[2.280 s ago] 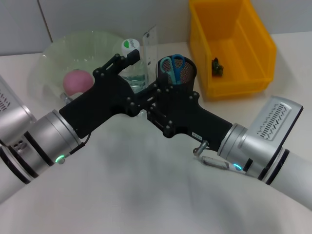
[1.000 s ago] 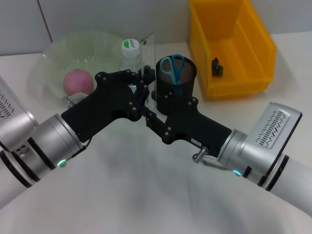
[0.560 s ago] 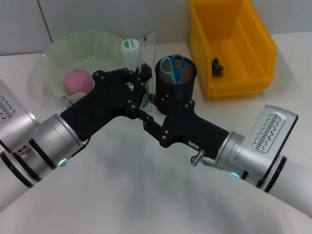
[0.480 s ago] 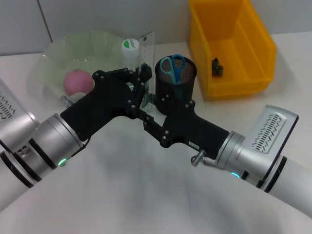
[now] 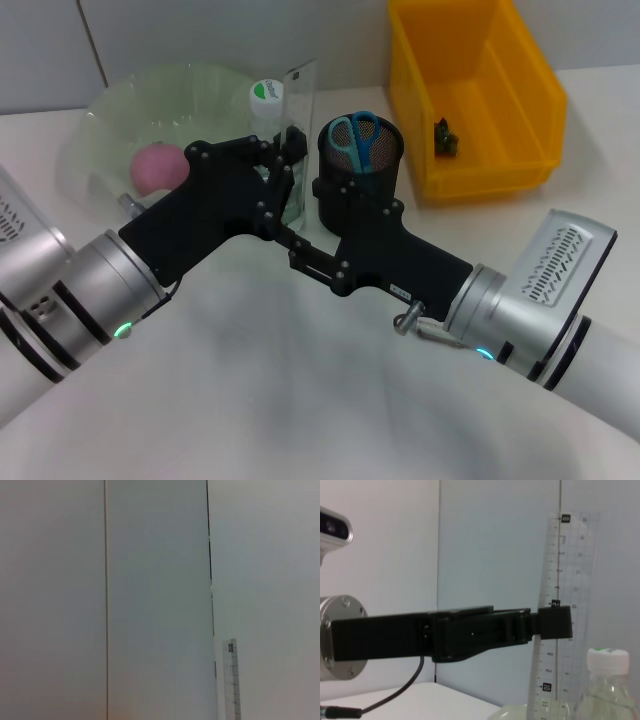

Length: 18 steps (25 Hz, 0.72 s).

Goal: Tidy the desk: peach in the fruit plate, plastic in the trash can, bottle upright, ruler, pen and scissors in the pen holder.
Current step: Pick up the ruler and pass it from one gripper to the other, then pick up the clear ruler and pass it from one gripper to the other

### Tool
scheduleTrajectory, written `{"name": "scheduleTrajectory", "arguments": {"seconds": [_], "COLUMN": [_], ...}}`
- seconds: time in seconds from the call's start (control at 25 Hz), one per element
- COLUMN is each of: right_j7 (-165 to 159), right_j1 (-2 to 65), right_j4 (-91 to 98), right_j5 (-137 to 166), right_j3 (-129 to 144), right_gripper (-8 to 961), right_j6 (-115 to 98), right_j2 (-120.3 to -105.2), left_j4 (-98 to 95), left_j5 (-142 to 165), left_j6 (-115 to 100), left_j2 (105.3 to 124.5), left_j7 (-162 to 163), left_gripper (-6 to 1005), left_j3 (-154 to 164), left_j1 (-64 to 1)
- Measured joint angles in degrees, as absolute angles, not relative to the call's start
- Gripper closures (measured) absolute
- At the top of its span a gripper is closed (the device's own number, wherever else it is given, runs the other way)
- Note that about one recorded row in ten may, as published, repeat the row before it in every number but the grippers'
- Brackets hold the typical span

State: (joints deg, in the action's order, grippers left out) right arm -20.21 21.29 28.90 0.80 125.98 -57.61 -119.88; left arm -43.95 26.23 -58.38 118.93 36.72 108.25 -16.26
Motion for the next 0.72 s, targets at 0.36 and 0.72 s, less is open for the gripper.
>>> {"name": "scheduleTrajectory", "arguments": {"seconds": [0.36,0.72], "right_j7": [-39.3,-54.2], "right_j1": [22.3,25.1], "right_j4": [19.7,17.3], "right_j5": [15.5,37.5], "right_j3": [115.7,100.7], "right_gripper": [283,285], "right_j6": [-78.9,-96.1], "right_j2": [-116.34,-107.69], "left_j4": [-43.0,-42.2], "left_j5": [36.7,61.2], "left_j6": [-71.3,-86.3], "left_j2": [115.18,115.19], "left_j7": [46.0,61.7], "left_gripper": [978,977], "left_j3": [102.3,86.2], "left_j1": [-16.5,-19.4]}}
